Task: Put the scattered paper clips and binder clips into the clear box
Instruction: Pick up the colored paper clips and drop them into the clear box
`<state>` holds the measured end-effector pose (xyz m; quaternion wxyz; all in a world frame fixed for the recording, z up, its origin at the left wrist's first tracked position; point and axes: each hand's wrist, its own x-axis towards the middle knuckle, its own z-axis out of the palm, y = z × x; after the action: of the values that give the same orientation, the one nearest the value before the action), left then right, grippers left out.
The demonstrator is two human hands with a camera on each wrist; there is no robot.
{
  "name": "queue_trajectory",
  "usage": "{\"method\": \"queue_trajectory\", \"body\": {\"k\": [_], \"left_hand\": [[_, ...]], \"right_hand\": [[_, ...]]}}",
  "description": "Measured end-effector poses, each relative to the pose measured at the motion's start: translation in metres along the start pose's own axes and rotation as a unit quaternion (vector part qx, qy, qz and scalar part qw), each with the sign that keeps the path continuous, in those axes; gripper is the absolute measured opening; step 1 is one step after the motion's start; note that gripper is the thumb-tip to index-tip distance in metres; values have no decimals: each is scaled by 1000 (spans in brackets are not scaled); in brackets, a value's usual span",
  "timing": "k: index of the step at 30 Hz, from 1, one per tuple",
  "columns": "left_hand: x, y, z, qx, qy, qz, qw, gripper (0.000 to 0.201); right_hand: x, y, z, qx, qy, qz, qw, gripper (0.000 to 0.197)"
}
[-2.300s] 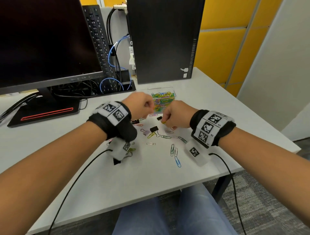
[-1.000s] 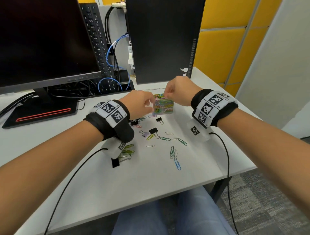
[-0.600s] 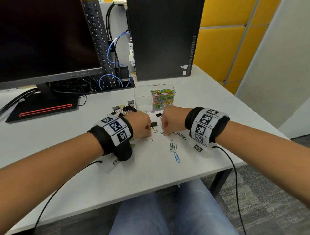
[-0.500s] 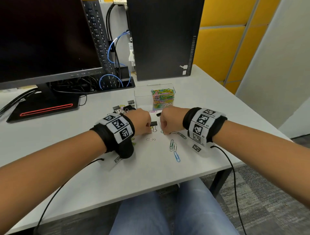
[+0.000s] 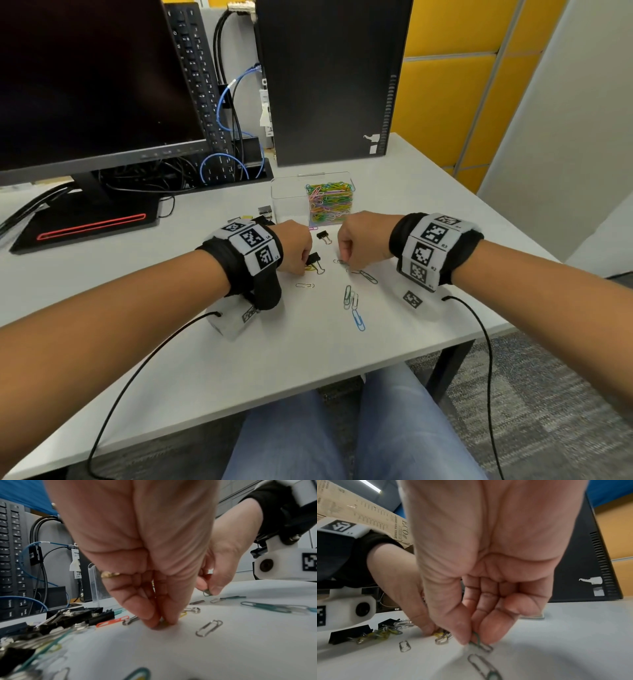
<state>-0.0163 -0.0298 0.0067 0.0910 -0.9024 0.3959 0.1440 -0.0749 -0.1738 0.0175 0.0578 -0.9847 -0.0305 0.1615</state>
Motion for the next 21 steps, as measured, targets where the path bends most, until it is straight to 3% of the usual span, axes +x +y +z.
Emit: {"method": "queue_trajectory", "body": {"k": [4, 9, 15, 21], "left_hand": [[4, -1, -2, -18, 5, 1, 1000, 18], [3, 0, -2, -31, 5, -2, 1000, 22], [1, 0, -3, -18, -46, 0, 999, 22], [-4, 1, -2, 4, -52, 33, 998, 5]], "right_hand": [[-10, 11, 2, -20, -31, 30, 999, 22], [-10, 9, 6, 8, -32, 32, 999, 19], [-9, 3, 6, -8, -38, 34, 999, 20], [-14, 8, -1, 19, -43, 44, 998, 14]]}}
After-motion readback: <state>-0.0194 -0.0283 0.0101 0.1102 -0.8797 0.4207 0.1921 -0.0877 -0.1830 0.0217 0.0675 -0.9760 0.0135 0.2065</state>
